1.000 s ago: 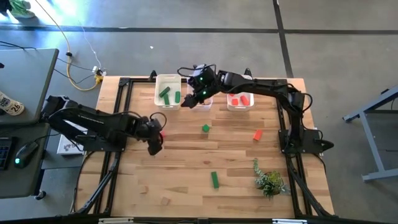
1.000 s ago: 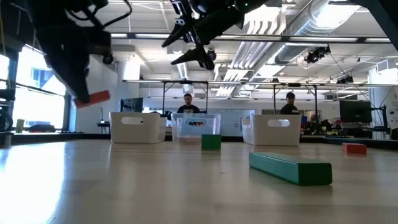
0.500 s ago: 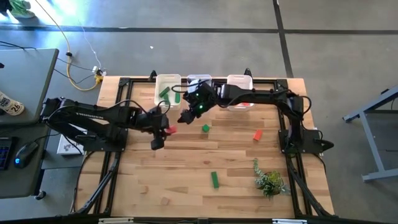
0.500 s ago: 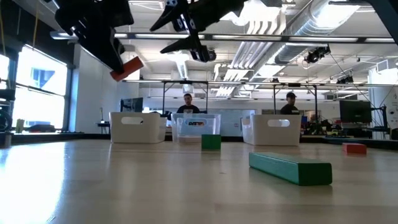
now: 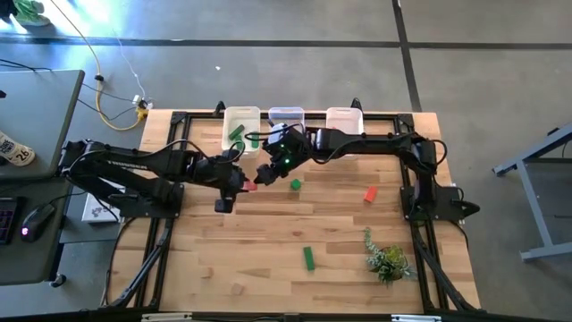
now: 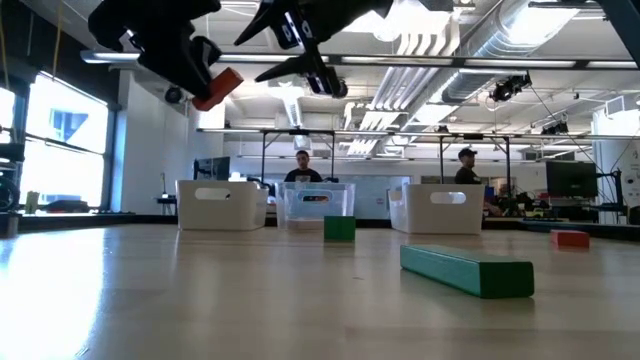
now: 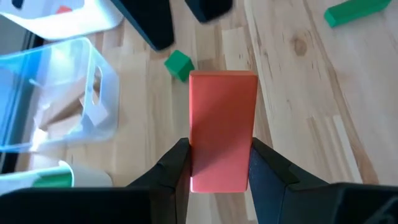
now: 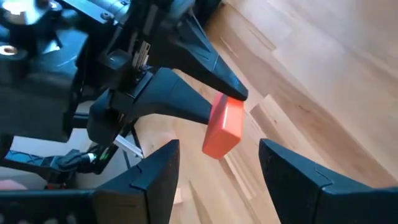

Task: Sort & place blocks by color
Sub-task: Put the orange block into the right white bin

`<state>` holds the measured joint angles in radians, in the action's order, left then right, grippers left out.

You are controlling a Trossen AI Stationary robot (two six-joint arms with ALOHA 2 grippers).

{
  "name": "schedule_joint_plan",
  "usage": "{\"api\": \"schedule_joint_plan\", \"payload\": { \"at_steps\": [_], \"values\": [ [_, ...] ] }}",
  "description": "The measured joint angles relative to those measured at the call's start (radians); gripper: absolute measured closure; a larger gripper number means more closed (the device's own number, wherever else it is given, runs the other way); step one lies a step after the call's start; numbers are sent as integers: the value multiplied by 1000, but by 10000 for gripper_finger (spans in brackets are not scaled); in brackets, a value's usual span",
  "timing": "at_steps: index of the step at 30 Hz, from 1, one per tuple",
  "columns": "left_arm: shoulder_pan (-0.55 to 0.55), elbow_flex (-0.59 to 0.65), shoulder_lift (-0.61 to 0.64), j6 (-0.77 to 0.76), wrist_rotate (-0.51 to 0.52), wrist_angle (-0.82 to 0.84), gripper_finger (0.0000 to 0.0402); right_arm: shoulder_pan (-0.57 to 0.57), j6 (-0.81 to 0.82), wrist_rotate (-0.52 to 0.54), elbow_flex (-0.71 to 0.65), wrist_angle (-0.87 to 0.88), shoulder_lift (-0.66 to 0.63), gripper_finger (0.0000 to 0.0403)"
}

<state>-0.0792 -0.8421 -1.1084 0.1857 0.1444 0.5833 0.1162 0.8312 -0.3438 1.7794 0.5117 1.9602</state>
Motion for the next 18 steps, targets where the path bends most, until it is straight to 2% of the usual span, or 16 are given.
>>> {"api": "schedule_joint_plan", "payload": {
  "at_steps": [18],
  "values": [
    [2,0,0,178,-5,-115,302,-14,7,21,0,29,4,197]
  ]
}}
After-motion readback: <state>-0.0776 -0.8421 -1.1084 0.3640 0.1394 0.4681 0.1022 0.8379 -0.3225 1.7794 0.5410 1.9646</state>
